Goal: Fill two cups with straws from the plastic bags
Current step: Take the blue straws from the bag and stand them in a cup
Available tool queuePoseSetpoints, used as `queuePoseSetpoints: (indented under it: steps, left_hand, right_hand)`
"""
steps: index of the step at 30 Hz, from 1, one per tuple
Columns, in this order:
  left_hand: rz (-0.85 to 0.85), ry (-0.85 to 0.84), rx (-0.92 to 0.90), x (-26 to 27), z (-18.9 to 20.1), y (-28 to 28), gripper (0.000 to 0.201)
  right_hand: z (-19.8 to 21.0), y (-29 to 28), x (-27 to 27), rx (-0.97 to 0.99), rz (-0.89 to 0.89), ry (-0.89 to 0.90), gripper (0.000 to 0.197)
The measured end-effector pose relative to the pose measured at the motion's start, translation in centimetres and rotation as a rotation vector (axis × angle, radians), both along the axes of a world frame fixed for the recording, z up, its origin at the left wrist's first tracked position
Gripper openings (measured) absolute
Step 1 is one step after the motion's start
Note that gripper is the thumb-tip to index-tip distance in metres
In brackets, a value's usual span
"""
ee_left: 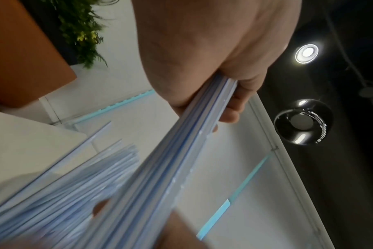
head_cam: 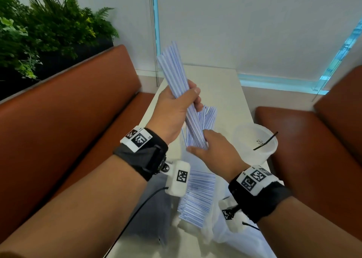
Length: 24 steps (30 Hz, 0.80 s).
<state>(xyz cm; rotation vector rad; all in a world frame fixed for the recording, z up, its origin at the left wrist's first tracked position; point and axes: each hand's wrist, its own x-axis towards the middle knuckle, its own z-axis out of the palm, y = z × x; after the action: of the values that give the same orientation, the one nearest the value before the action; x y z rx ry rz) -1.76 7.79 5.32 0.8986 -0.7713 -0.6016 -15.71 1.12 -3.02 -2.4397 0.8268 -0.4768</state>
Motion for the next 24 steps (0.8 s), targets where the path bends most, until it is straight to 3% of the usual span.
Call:
queuePoseSetpoints:
  steps: [3,5,8,11,13,15,18,21,24]
  left_hand:
    - [0.178,0.076,-0.045,2.1,0.0,-0.9,0.017]
    - [0.257,0.066,-0.037,2.7,-0.8,-1.5,0.015]
    - [0.288,-0.116,0.172,2.2,-4.1,-2.3,0.014]
    - [0.409,-0.223,0.42,2.8,-7.7,-2.6,0.014]
    - [0.47,-0.21,0.474,3.6,-9.1,-2.9,0.018]
    - [0.423,-0.264,0.553,3.8,-9.9,-3.3,0.021]
    - [0.153,-0.475,0.732,3.2,-10.4,-4.2,0.019]
    - [-0.008,-0.721,0.82,3.4,-10.3,-4.5,0.053]
    - [-0.082,-0.769,0.816,4.4,-10.2,-4.0,0.063]
  right_hand:
    - [-1.1,-0.7,-0.6,-0.166,0.013,0.296,0.061]
    - [-2.4,-1.1,-0.7,-0.217,0.046,0.44,0.05]
    - [-3.7,-1.7,-0.3,-0.233,0.124,0.428,0.014]
    - [-4.6,-2.2,-0.2,-0.429,0.271,0.44,0.016]
    - [-5.0,-2.4,-0.2,-0.5,0.299,0.395,0.014]
    - [-5.3,-2.5,-0.2,-0.453,0.284,0.358,0.012]
    - [-5.4,-2.7,0.0,-0.381,0.252,0.343,0.016]
    - [-5.3,-3.0,0.1,-0.39,0.28,0.382,0.017]
    - [-4.8,-3.0,0.0,-0.389,0.283,0.35,0.015]
